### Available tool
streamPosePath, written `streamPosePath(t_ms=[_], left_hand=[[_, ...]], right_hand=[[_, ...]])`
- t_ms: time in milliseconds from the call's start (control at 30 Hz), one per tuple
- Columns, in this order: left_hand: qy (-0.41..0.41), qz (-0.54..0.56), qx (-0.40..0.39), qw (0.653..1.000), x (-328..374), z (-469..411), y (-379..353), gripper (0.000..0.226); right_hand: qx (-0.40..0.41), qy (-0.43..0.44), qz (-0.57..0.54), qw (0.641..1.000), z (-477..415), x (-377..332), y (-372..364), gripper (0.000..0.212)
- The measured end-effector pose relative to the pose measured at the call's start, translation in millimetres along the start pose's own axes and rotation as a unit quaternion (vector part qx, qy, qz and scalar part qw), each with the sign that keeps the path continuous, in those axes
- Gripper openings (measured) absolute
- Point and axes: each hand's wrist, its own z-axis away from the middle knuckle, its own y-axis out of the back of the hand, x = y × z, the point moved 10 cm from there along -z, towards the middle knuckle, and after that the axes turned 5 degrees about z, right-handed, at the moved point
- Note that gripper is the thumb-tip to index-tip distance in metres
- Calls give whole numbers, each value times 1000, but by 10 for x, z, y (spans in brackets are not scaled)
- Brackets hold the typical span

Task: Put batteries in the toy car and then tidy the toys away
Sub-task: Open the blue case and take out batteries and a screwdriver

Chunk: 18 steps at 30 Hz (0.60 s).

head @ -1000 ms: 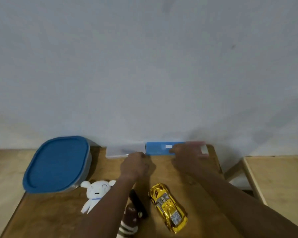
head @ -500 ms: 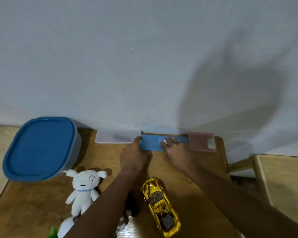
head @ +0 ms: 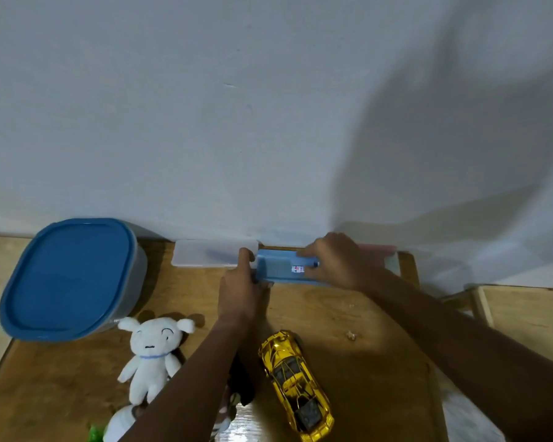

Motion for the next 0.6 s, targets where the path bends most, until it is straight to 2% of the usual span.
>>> streamPosePath(t_ms=[67,100,133,200,267,333,367,400,500,600], left_hand=[[-14,-12,-3,1000,9,9,-7,36],[-21,-28,-6,999,9,0,-16,30],[-26,-51,-11,998,8,-10,-25,24],[-32,-85,-18,996,-6,-27,-33,15],[-35,-100,-19,994,-13,-26,-26,13],[-35,-97,-14,995,-16,-14,-10,13],[-34,-93,-11,995,-12,-7,-5,14],[-33,-91,-9,995,-11,-2,-2,14],[-28,-94,-11,995,-16,-14,-6,15],[-29,-102,-12,994,-31,-39,-13,16]], right_hand=[[27,-6,-86,996,-46,144,162,30],[51,0,-87,995,-60,182,227,29],[75,11,-60,995,-65,188,260,26],[111,-2,81,990,-25,175,227,6],[162,-53,163,972,116,172,256,17],[215,-92,139,962,268,165,327,22],[216,-102,117,964,316,174,306,21],[196,-102,98,970,338,191,230,18],[65,-94,70,991,368,204,-100,15],[-3,-133,167,977,390,328,-206,31]])
